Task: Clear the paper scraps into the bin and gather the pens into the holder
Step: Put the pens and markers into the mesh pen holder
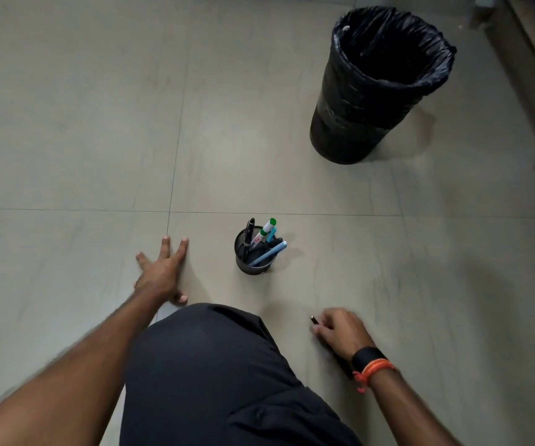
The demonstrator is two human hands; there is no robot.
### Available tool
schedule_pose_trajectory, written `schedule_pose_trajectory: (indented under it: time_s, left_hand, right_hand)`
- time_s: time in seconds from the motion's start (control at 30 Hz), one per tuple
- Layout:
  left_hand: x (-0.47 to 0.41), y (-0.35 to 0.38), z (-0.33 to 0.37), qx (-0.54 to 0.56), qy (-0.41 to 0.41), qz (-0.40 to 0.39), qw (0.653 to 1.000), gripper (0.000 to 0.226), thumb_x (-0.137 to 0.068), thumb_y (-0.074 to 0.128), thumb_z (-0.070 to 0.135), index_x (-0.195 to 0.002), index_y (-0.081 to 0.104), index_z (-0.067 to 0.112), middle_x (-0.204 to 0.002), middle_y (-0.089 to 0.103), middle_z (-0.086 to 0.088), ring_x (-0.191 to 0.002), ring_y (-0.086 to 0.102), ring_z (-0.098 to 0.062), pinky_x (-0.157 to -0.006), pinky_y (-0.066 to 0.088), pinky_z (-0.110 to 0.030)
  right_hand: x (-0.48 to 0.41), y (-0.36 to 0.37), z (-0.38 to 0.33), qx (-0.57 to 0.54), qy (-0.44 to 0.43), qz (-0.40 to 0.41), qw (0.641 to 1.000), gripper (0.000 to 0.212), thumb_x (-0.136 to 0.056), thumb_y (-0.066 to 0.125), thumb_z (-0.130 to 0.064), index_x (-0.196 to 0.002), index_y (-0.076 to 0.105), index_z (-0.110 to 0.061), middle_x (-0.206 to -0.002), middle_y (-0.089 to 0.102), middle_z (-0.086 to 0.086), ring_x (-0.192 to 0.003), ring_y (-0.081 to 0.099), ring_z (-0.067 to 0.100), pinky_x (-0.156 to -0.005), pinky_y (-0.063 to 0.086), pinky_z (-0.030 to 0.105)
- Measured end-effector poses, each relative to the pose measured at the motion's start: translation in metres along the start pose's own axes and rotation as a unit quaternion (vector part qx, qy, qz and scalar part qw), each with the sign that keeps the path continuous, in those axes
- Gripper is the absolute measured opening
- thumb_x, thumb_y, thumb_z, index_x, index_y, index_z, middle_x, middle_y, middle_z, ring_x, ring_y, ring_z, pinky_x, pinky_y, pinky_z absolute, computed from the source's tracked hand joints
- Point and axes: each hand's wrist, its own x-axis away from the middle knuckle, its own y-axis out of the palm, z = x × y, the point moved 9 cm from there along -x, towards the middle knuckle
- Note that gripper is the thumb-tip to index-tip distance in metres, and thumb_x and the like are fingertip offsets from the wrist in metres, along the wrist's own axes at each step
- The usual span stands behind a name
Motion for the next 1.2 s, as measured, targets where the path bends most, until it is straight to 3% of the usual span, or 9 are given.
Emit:
schedule_pose_trajectory:
  time_s: [0.1, 0.17, 0.3, 0.53, 0.73, 0.9, 1.0, 1.1, 1.2]
  left_hand:
    - [0.002, -0.001, 0.000, 0.003, -0.002, -0.004, 1.000, 0.135, -0.062, 0.089, 0.027, -0.146, -0.015, 0.048, -0.159, -0.022, 0.008, -0.139, -0.009, -0.054, -0.100, 0.037, -0.067]
    - [0.003, -0.001, 0.000, 0.011, -0.004, -0.007, 1.000, 0.135, -0.062, 0.089, 0.026, -0.146, -0.015, 0.049, -0.159, -0.022, 0.008, -0.139, -0.010, -0.054, -0.100, 0.037, -0.068]
    - [0.003, 0.000, 0.001, 0.031, -0.006, -0.015, 0.999, 0.135, -0.062, 0.089, 0.024, -0.146, -0.014, 0.050, -0.158, -0.024, 0.010, -0.140, -0.015, -0.053, -0.100, 0.034, -0.071]
    - [0.004, -0.001, 0.001, 0.028, -0.010, -0.011, 0.999, 0.135, -0.063, 0.088, 0.025, -0.145, -0.015, 0.050, -0.158, -0.023, 0.011, -0.141, -0.015, -0.052, -0.100, 0.038, -0.068]
    - [0.003, -0.002, -0.001, 0.030, -0.013, -0.008, 0.999, 0.134, -0.063, 0.088, 0.024, -0.146, -0.014, 0.049, -0.158, -0.023, 0.011, -0.141, -0.016, -0.050, -0.100, 0.037, -0.068]
    - [0.000, -0.001, -0.002, 0.008, -0.020, -0.011, 1.000, 0.134, -0.063, 0.088, 0.029, -0.147, -0.015, 0.047, -0.159, -0.022, 0.008, -0.141, -0.012, -0.052, -0.105, 0.033, -0.066]
    - [-0.003, -0.015, 0.008, -0.031, -0.009, -0.005, 0.999, 0.123, -0.064, 0.087, 0.037, -0.152, 0.001, 0.036, -0.162, 0.001, -0.008, -0.140, 0.027, -0.043, -0.111, 0.034, -0.052]
    - [-0.003, -0.042, 0.045, 0.044, 0.072, 0.048, 0.995, 0.106, -0.065, 0.086, 0.039, -0.150, 0.025, 0.024, -0.147, 0.043, -0.008, -0.129, 0.047, -0.028, -0.104, 0.041, -0.036]
    - [0.004, -0.052, 0.100, 0.166, 0.182, 0.032, 0.969, 0.104, -0.064, 0.088, 0.024, -0.150, 0.031, 0.022, -0.151, 0.041, -0.001, -0.136, 0.042, -0.022, -0.110, 0.035, -0.031]
  right_hand:
    - [0.002, -0.018, -0.042, -0.203, -0.073, -0.016, 0.976, 0.018, -0.098, 0.045, -0.022, -0.081, 0.048, -0.018, -0.067, 0.059, -0.003, -0.062, 0.058, 0.019, -0.066, 0.052, 0.043]
    - [0.001, -0.035, -0.069, -0.270, -0.093, -0.018, 0.958, 0.017, -0.100, 0.040, -0.025, -0.090, 0.053, -0.021, -0.066, 0.051, 0.000, -0.052, 0.051, 0.016, -0.050, 0.048, 0.038]
    - [0.002, -0.085, -0.132, -0.116, -0.203, 0.060, 0.971, 0.017, -0.095, 0.049, -0.024, -0.100, 0.065, -0.023, -0.072, 0.056, -0.005, -0.059, 0.045, 0.006, -0.061, 0.038, 0.028]
    - [0.009, -0.112, -0.216, 0.198, -0.275, 0.056, 0.939, 0.025, -0.080, 0.050, -0.005, -0.089, 0.064, -0.024, -0.085, 0.053, -0.001, -0.082, 0.056, 0.027, -0.064, 0.043, 0.032]
    - [-0.017, -0.083, -0.245, 0.265, -0.250, 0.007, 0.931, 0.026, -0.078, 0.062, -0.006, -0.100, 0.067, -0.018, -0.103, 0.064, 0.008, -0.094, 0.062, 0.031, -0.072, 0.053, 0.035]
    - [-0.011, -0.119, -0.203, 0.058, -0.242, 0.129, 0.960, 0.014, -0.077, 0.067, -0.016, -0.089, 0.066, -0.024, -0.085, 0.065, -0.008, -0.083, 0.060, 0.016, -0.068, 0.043, 0.026]
    - [0.001, -0.132, -0.150, -0.071, -0.189, 0.231, 0.952, 0.020, -0.073, 0.076, -0.021, -0.086, 0.061, -0.024, -0.078, 0.061, -0.008, -0.071, 0.058, 0.013, -0.062, 0.043, 0.027]
    - [-0.014, -0.077, -0.122, -0.174, -0.121, 0.099, 0.972, 0.069, -0.063, 0.086, -0.021, -0.121, 0.049, -0.024, -0.113, 0.056, -0.006, -0.084, 0.061, 0.021, -0.073, 0.051, 0.030]
    - [-0.028, -0.029, -0.140, -0.215, -0.145, -0.007, 0.966, 0.098, -0.059, 0.090, -0.021, -0.139, 0.034, -0.023, -0.129, 0.045, -0.012, -0.115, 0.051, 0.014, -0.091, 0.045, 0.022]
